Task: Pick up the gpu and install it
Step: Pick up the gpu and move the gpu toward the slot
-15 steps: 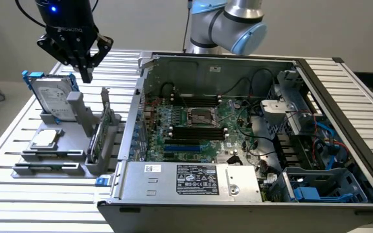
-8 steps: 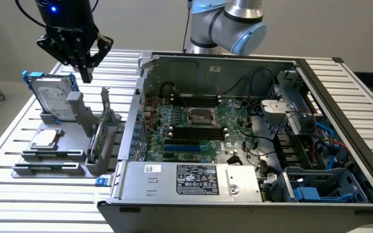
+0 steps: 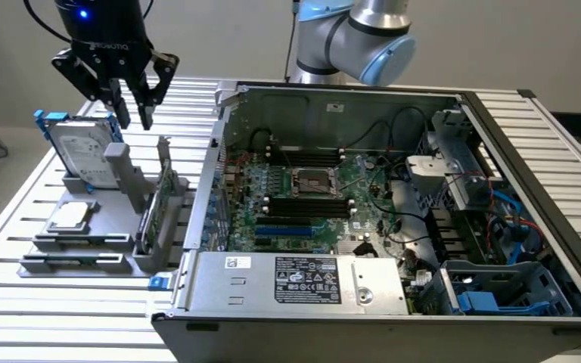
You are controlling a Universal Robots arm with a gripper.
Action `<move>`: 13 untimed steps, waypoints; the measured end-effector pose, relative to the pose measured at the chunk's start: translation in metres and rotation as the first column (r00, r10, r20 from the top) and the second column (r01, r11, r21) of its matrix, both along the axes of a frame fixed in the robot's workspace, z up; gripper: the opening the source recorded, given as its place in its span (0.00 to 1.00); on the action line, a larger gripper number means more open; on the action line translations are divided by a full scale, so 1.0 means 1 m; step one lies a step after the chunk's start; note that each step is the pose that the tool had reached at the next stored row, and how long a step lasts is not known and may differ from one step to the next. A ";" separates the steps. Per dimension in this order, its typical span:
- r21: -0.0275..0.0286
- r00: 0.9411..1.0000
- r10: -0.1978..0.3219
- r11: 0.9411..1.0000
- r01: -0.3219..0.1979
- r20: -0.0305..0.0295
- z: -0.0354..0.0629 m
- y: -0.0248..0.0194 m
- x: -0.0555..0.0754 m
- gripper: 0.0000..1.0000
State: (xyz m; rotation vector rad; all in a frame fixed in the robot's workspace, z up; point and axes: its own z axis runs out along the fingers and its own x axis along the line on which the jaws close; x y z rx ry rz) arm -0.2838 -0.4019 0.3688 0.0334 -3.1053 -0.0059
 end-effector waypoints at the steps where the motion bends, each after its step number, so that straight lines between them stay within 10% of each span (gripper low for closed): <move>1: 0.000 1.000 0.000 1.000 0.000 0.000 0.0000 0.0000 0.000 0.36; 13: -0.005 1.000 0.000 1.000 0.000 0.000 -0.0203 -0.0031 -0.001 0.44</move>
